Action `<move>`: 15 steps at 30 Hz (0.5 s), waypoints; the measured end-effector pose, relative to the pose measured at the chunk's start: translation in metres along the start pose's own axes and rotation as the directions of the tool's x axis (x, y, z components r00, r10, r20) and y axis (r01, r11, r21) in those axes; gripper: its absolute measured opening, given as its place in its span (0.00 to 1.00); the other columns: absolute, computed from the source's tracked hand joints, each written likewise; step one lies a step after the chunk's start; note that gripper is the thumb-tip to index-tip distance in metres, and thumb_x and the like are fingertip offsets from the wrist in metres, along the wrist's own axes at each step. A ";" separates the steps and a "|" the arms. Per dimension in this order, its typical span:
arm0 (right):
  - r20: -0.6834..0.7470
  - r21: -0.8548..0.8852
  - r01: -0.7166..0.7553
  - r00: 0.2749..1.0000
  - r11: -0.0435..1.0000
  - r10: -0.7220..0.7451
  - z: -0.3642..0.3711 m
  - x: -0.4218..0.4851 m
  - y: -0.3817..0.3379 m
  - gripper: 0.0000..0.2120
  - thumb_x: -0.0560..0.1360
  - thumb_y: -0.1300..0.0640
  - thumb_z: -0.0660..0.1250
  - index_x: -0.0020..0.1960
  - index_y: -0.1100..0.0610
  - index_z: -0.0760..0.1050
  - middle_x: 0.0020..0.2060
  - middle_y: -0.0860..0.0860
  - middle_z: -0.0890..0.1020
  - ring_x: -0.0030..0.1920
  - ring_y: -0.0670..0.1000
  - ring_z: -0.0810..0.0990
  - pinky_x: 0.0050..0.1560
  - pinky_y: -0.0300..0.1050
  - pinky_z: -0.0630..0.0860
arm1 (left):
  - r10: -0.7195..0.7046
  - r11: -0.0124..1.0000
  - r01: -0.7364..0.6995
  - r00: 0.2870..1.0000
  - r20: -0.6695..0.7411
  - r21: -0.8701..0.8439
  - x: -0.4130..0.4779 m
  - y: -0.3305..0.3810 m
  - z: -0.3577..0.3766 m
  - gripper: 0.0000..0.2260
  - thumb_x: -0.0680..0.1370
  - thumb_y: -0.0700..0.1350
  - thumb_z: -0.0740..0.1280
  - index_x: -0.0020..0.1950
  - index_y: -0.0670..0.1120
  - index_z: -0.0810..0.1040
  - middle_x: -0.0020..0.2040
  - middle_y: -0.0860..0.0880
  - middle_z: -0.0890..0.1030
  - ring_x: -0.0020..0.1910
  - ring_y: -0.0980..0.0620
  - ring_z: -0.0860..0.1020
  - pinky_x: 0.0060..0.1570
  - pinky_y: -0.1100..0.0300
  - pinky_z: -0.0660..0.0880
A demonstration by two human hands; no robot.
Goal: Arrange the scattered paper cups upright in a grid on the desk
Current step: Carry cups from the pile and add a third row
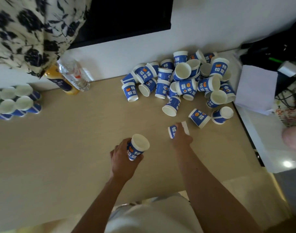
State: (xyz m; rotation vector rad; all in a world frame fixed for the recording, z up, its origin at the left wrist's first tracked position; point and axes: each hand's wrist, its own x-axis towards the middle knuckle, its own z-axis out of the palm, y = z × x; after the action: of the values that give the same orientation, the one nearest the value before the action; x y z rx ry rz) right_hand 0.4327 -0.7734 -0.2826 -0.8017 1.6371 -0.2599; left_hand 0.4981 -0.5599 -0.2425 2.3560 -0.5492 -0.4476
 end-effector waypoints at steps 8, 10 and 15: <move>0.020 0.043 0.429 0.903 0.902 -0.430 0.018 -0.039 0.032 0.29 0.65 0.60 0.81 0.62 0.57 0.73 0.55 0.52 0.80 0.52 0.50 0.82 0.57 0.48 0.80 | -0.093 0.971 0.049 0.978 -0.187 -0.232 -0.013 -0.008 -0.042 0.28 0.64 0.42 0.82 0.61 0.47 0.76 0.51 0.54 0.82 0.50 0.53 0.81 0.48 0.59 0.76; 0.068 0.059 0.522 0.849 0.851 -0.525 0.024 -0.055 0.035 0.28 0.65 0.65 0.80 0.61 0.58 0.73 0.50 0.48 0.81 0.46 0.39 0.81 0.50 0.35 0.77 | -0.131 0.954 0.065 0.969 -0.211 -0.294 -0.022 -0.014 -0.055 0.28 0.64 0.41 0.82 0.61 0.47 0.76 0.49 0.57 0.81 0.47 0.62 0.79 0.48 0.59 0.76; 0.187 0.052 0.664 0.727 0.746 -0.661 0.050 -0.114 0.057 0.31 0.62 0.62 0.81 0.60 0.56 0.71 0.52 0.48 0.81 0.50 0.47 0.82 0.48 0.39 0.77 | -0.136 0.935 0.026 0.947 -0.291 -0.353 -0.055 -0.045 -0.095 0.29 0.65 0.39 0.81 0.63 0.47 0.75 0.50 0.64 0.79 0.48 0.71 0.76 0.45 0.74 0.72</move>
State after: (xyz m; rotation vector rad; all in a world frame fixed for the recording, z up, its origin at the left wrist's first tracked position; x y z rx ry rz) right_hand 0.4623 -0.6467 -0.2393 -1.3763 1.1098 -0.6529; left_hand 0.5063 -0.4515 -0.1949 2.0569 -0.2022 -0.1811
